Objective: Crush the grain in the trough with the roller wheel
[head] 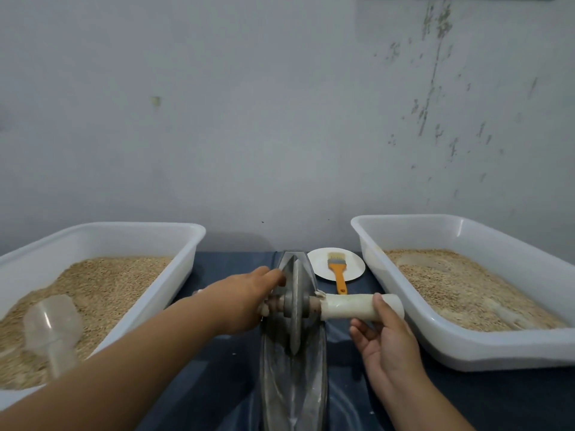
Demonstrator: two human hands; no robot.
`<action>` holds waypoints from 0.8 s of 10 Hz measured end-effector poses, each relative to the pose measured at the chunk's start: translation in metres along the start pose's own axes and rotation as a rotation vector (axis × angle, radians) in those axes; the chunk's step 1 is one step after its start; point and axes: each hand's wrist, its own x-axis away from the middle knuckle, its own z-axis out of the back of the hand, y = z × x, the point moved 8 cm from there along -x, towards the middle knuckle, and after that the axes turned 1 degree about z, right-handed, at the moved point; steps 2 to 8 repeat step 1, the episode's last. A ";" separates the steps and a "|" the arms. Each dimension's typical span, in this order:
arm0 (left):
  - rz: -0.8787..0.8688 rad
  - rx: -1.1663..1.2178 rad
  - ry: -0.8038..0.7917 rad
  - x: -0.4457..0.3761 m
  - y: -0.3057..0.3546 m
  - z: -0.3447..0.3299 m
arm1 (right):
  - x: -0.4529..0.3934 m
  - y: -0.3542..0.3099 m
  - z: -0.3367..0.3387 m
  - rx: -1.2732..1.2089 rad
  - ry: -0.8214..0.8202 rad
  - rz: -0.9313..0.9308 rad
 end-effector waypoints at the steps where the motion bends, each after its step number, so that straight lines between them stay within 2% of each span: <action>1: -0.017 -0.163 -0.010 0.009 0.007 0.000 | 0.008 -0.002 -0.001 -0.021 0.020 -0.036; 8: -0.017 -0.163 -0.010 0.009 0.007 0.000 | 0.008 -0.002 -0.001 -0.021 0.020 -0.036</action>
